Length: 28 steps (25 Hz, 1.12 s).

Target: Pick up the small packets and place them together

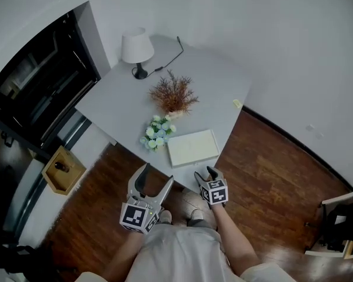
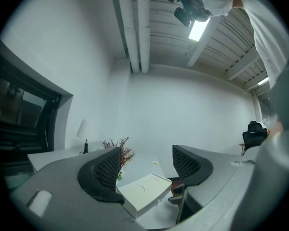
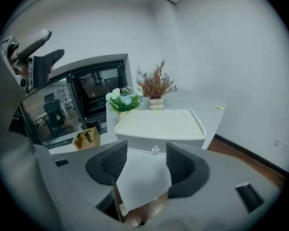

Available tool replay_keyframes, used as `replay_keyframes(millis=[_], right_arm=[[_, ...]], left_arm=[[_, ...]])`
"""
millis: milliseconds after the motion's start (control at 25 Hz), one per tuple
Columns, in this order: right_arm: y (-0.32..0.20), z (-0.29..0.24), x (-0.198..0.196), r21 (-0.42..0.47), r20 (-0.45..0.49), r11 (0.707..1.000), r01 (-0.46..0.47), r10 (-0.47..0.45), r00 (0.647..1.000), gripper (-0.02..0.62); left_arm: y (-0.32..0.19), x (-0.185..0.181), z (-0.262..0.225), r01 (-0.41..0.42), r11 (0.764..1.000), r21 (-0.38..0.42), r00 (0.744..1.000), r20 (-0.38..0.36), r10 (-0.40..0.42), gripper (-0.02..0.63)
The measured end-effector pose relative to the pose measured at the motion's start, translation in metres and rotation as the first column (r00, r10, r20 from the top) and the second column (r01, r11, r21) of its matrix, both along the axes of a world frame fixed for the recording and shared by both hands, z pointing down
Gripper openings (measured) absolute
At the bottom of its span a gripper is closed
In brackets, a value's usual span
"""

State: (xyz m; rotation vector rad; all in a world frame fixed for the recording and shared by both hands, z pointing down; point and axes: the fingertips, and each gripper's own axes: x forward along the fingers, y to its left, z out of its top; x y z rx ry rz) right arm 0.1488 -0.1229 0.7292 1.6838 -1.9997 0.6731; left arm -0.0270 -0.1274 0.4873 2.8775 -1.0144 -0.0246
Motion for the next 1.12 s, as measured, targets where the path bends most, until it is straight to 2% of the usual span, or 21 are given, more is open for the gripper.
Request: replay_keyframes(millis=[200,320,400,560,600,640,800,960,1120], right_arm=[[-0.023,0.049,0.001,-0.119,-0.027,0.991,0.058,-0.062,0.998,0.249],[-0.031,0.062,0.001,-0.17,-0.028,0.984,0.061,-0.066,0.997,0.249],[-0.037,0.064,-0.001,-0.182,-0.02,0.982,0.047,-0.051,0.998,0.175],[-0.049,0.066,0.006,-0.19,-0.038,0.982,-0.025,0.018,0.999,0.17],[-0.05,0.064,0.007,-0.187,-0.044,0.981,-0.045,0.037,0.998,0.122],[-0.051,0.063,0.008,-0.186,-0.051,0.981,-0.054,0.045,0.998,0.104],[-0.05,0.06,0.002,-0.182,-0.077,0.983,-0.015,0.001,0.997,0.089],[-0.026,0.066,0.001,-0.233,-0.028,0.973,-0.005,-0.001,1.0,0.087],[0.028,0.072,-0.003,-0.303,0.015,0.952,0.041,-0.039,0.999,0.086]], left_arm=[[-0.002,-0.002,0.005,0.064,0.998,-0.016,0.998,0.019,-0.063,0.319],[-0.003,-0.004,0.007,0.101,0.995,-0.023,0.995,0.018,-0.1,0.319],[-0.002,-0.009,0.008,0.126,0.992,-0.027,0.992,0.021,-0.125,0.319],[-0.002,-0.024,0.009,0.187,0.982,-0.038,0.982,0.013,-0.187,0.319],[-0.002,-0.027,0.009,0.2,0.979,-0.037,0.98,0.013,-0.2,0.319],[-0.002,-0.031,0.009,0.211,0.977,-0.036,0.978,0.013,-0.21,0.319],[-0.004,-0.039,0.008,0.236,0.971,-0.041,0.972,0.005,-0.236,0.319],[-0.007,-0.032,0.009,0.223,0.974,-0.047,0.975,-0.006,-0.223,0.319],[-0.006,-0.019,0.008,0.181,0.982,-0.048,0.983,-0.008,-0.182,0.319]])
